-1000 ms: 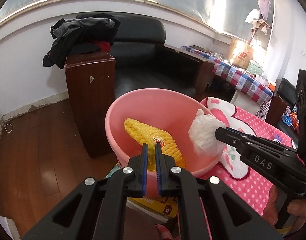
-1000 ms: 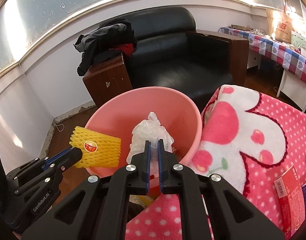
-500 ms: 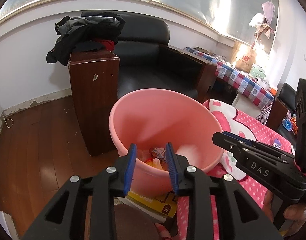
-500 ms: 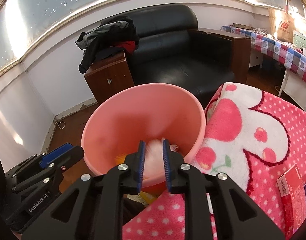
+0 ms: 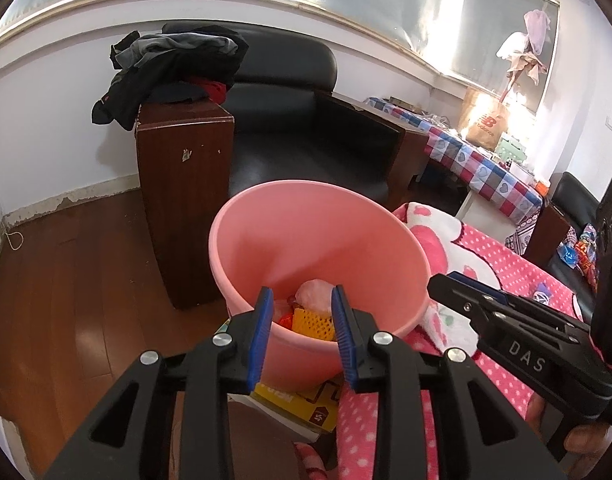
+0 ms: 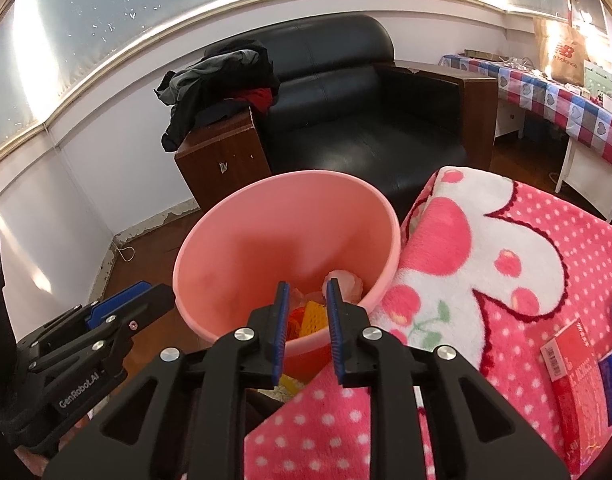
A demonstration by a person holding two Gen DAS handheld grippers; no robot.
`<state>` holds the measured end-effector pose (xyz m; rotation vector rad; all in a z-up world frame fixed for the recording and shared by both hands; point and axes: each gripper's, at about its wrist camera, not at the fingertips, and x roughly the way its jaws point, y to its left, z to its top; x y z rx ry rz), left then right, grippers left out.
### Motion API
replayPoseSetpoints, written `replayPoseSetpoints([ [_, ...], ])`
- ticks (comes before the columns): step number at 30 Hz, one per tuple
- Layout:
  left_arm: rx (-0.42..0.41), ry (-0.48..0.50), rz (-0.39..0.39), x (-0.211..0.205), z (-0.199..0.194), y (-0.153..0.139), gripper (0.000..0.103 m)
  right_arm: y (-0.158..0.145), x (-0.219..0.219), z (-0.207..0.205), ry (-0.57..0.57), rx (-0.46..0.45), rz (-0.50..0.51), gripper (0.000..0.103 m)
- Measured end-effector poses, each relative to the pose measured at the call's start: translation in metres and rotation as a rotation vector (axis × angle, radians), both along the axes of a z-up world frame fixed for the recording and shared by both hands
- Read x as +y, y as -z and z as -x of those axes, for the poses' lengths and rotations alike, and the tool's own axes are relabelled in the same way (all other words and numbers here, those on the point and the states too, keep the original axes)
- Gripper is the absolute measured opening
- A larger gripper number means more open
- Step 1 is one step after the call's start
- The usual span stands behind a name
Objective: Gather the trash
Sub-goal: 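Move both open tools back over the remaining trash on the table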
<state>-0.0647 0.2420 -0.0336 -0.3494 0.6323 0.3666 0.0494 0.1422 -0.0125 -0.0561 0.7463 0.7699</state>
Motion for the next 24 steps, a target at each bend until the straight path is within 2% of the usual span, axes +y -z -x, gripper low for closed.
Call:
replayPoseSetpoints([
  [3,-0.002,0.015,-0.007,-0.006,0.000,-0.004,0.030,-0.003,-0.009,0.004,0.004,-0.005,-0.001,0.019],
  [5,-0.010,0.027,-0.012,-0.011,0.000,-0.007,0.047,-0.004,-0.016,0.007,0.010,-0.004,-0.003,0.019],
  [16,-0.036,0.108,-0.034,-0.047,-0.002,-0.021,0.047,-0.008,-0.070,0.021,0.076,0.008,-0.006,0.020],
  [17,-0.035,0.115,-0.033,-0.051,-0.003,-0.021,0.047,-0.008,-0.077,0.022,0.085,0.008,-0.005,0.025],
  [18,-0.033,0.123,-0.030,-0.055,-0.004,-0.022,0.047,-0.008,-0.084,0.023,0.094,0.007,-0.004,0.035],
  [19,-0.032,0.129,-0.029,-0.058,-0.006,-0.022,0.047,-0.009,-0.090,0.025,0.103,0.004,-0.007,0.039],
  [24,-0.027,0.168,-0.035,-0.078,-0.009,-0.025,0.047,-0.013,-0.121,0.031,0.154,-0.014,-0.017,0.041],
])
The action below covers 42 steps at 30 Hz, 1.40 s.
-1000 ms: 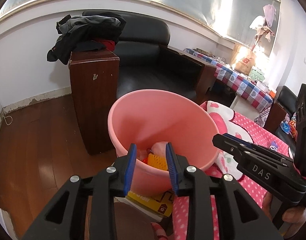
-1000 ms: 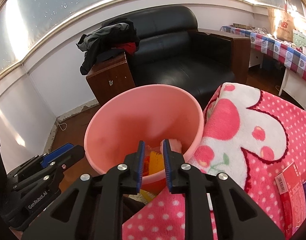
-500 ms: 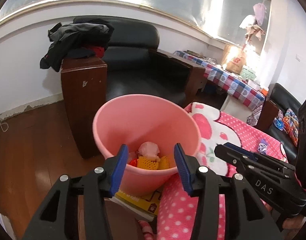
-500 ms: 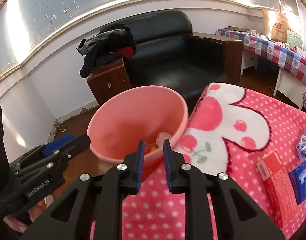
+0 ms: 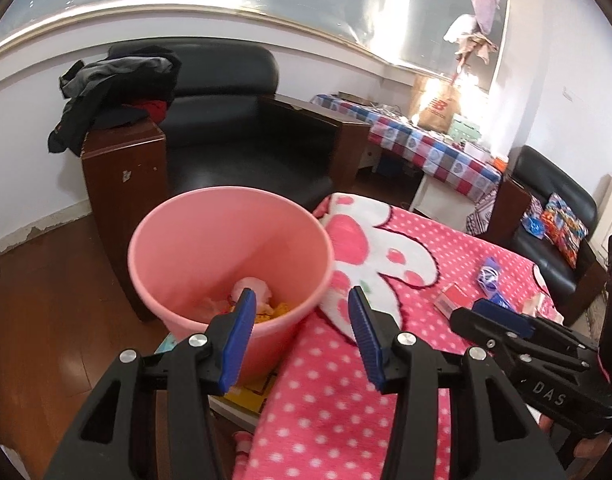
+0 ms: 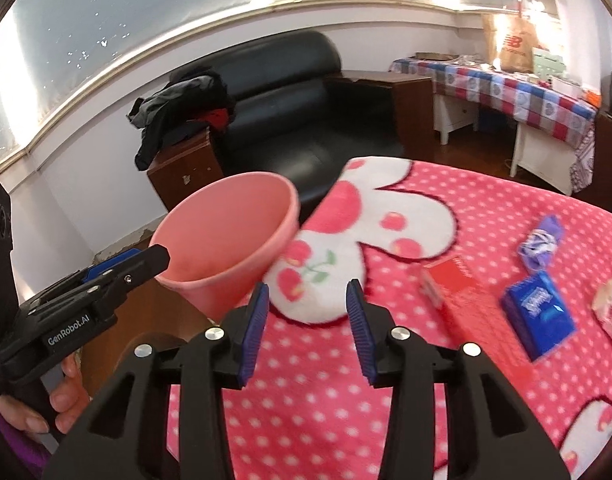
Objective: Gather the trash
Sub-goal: 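Move both open tools back over the remaining trash on the table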
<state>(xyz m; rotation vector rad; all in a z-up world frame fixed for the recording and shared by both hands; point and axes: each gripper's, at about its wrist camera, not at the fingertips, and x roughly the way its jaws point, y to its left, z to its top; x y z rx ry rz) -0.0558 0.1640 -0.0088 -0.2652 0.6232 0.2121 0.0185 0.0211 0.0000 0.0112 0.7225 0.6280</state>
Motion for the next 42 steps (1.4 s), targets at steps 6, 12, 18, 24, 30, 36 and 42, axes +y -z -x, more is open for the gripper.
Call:
replayPoseSetpoints([
  [6,0.007,0.035,-0.020,-0.020,-0.004,-0.002,0.047,0.003,-0.031,0.002,0.050,0.011,-0.010,0.041],
  [12,0.026,0.060,-0.024,-0.034,-0.010,0.001,0.047,0.007,-0.062,0.000,0.111,0.018,-0.009,0.041],
  [18,0.035,0.090,-0.034,-0.046,-0.017,0.003,0.047,0.010,-0.099,-0.003,0.186,0.023,-0.023,0.041],
  [24,0.038,0.134,-0.039,-0.059,-0.026,0.005,0.048,0.016,-0.132,-0.010,0.263,0.022,-0.009,0.041],
  [30,0.049,0.172,-0.042,-0.073,-0.037,0.008,0.048,0.029,-0.151,-0.022,0.312,0.048,0.022,0.041],
  [36,0.068,0.200,-0.040,-0.084,-0.050,0.013,0.048,0.042,-0.152,-0.039,0.290,0.080,0.064,0.046],
  [42,0.086,0.218,-0.049,-0.095,-0.064,0.019,0.048,0.049,-0.155,-0.059,0.279,0.114,0.035,0.053],
])
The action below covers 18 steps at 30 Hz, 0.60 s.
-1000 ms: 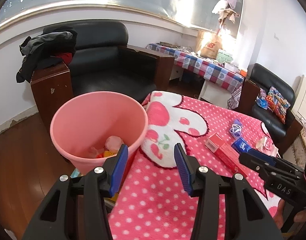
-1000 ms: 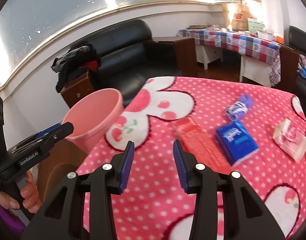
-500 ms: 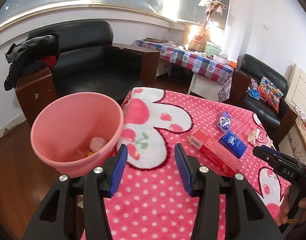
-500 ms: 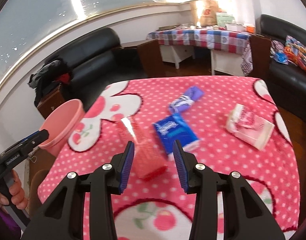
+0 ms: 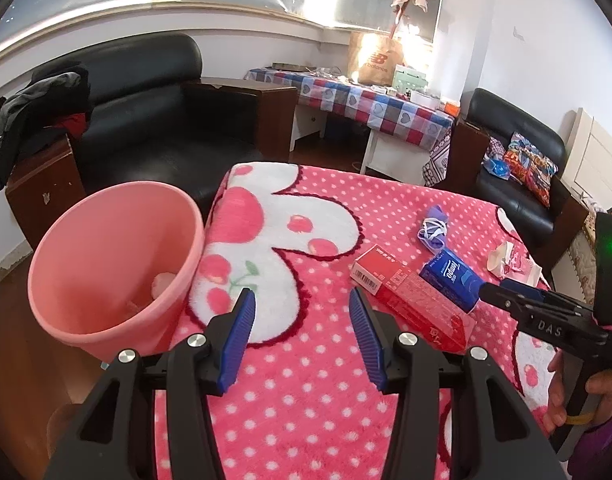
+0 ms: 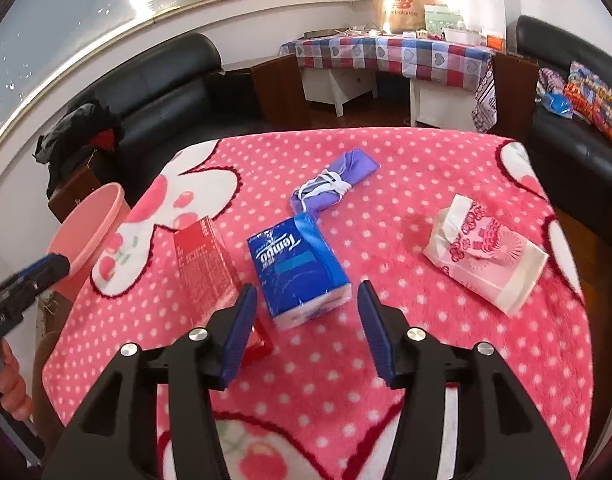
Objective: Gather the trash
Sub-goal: 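Move both open tools back over the remaining trash on the table, then grasp the blue Tempo tissue pack with the right tool while the left tool grasps the purple bag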
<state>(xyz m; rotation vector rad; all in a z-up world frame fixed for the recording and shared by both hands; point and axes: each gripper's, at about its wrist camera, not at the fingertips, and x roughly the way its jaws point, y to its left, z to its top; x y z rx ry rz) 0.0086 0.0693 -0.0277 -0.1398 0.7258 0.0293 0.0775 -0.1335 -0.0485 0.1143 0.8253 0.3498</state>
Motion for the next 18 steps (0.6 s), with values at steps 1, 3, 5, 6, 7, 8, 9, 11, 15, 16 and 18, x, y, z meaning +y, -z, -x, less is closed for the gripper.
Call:
replayPoseSetpoints([
  [1,0.002,0.003,-0.001,-0.002,-0.003,0.001,0.048,0.001,0.001,-0.003,-0.004,0.006,-0.006,0.053],
  [3,0.008,0.007,-0.003,-0.005,-0.008,0.002,0.048,0.005,0.005,-0.008,-0.016,0.015,0.002,0.053],
  [5,0.011,0.011,-0.004,-0.008,-0.012,0.003,0.048,0.007,0.010,-0.011,-0.024,0.007,0.031,0.053],
  [6,0.013,0.014,-0.005,-0.009,-0.015,0.004,0.048,0.008,0.013,-0.012,-0.030,0.000,0.050,0.053],
  [7,0.014,0.016,-0.006,-0.011,-0.017,0.004,0.048,0.009,0.013,-0.012,-0.033,-0.003,0.062,0.054],
  [8,0.015,0.019,-0.007,-0.012,-0.019,0.004,0.048,0.011,0.014,-0.013,-0.038,-0.006,0.080,0.056],
  [9,0.017,0.022,-0.007,-0.014,-0.021,0.005,0.048,0.012,0.014,-0.014,-0.040,-0.006,0.088,0.057],
  [11,0.020,0.028,-0.006,-0.017,-0.025,0.006,0.048,0.014,0.014,-0.015,-0.048,0.001,0.093,0.057],
  [15,0.024,0.043,-0.011,-0.024,-0.034,0.008,0.048,0.020,0.012,-0.021,-0.059,0.021,0.098,0.061],
  [16,0.023,0.049,-0.014,-0.027,-0.036,0.007,0.048,0.022,0.011,-0.023,-0.060,0.031,0.085,0.061],
  [18,0.019,0.059,-0.019,-0.031,-0.041,0.006,0.048,0.024,0.008,-0.025,-0.060,0.041,0.062,0.061],
])
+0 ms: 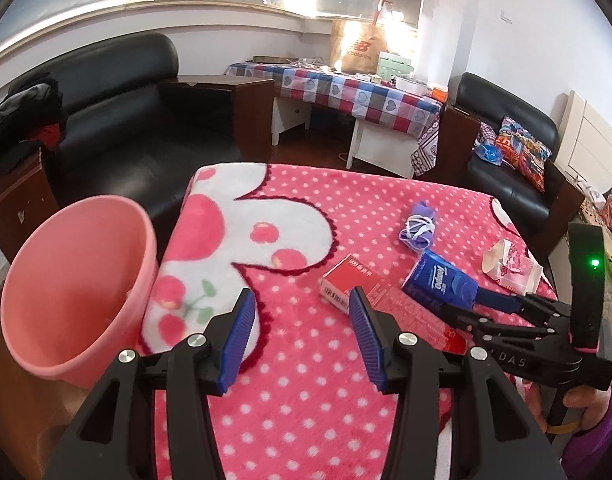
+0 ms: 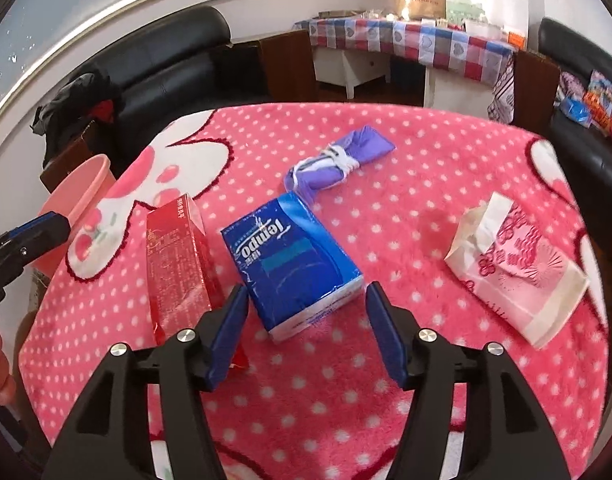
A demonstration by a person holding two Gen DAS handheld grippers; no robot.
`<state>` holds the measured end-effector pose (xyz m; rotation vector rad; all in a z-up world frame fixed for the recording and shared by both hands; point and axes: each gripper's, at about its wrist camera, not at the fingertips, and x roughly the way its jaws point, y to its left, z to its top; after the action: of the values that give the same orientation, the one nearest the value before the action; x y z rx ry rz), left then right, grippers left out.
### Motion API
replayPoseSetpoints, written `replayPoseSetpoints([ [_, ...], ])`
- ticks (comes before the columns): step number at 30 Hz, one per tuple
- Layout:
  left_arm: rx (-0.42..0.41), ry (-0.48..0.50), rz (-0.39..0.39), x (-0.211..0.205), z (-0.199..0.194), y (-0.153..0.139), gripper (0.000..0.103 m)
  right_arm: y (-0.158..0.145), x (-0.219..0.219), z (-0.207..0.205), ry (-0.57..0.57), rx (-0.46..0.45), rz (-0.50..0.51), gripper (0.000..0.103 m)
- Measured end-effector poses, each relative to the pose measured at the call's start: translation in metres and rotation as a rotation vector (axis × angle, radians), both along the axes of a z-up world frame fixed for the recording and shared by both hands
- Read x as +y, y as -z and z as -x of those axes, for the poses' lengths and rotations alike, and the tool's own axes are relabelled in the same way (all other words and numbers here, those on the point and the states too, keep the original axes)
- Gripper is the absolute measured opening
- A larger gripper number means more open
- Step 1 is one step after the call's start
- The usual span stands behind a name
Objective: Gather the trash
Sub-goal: 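Grasp the blue Tempo tissue pack with the right tool while the left tool grasps the purple bag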
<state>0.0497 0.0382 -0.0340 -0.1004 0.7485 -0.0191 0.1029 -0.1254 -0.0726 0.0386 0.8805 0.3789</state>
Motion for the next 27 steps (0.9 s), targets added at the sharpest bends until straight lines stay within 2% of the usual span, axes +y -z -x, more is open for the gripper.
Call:
replayPoseSetpoints([
  [4,-0.009,0.021,-0.001,-0.008,-0.009,-0.003,0.048,0.001,-0.008,0.000,0.013,0.002,-0.048,0.059],
  [6,-0.010,0.032,0.002,-0.013,-0.015,-0.005,0.048,0.000,-0.011,0.001,0.024,-0.002,-0.054,0.036],
  [10,-0.009,0.073,0.025,-0.024,-0.032,-0.009,0.048,-0.004,-0.021,0.007,0.068,-0.015,-0.070,0.024],
  [12,-0.004,0.096,0.036,-0.032,-0.041,-0.009,0.048,-0.005,-0.026,0.010,0.089,-0.013,-0.077,0.012],
  [14,0.009,0.131,0.052,-0.042,-0.054,-0.008,0.048,-0.008,-0.035,0.013,0.118,-0.018,-0.093,0.007],
  [20,0.084,0.254,0.047,-0.081,-0.096,0.006,0.048,-0.014,-0.055,0.026,0.166,-0.034,-0.130,0.007],
  [27,0.186,0.252,0.017,-0.111,-0.137,0.029,0.046,-0.013,-0.061,0.031,0.142,-0.028,-0.178,0.007],
])
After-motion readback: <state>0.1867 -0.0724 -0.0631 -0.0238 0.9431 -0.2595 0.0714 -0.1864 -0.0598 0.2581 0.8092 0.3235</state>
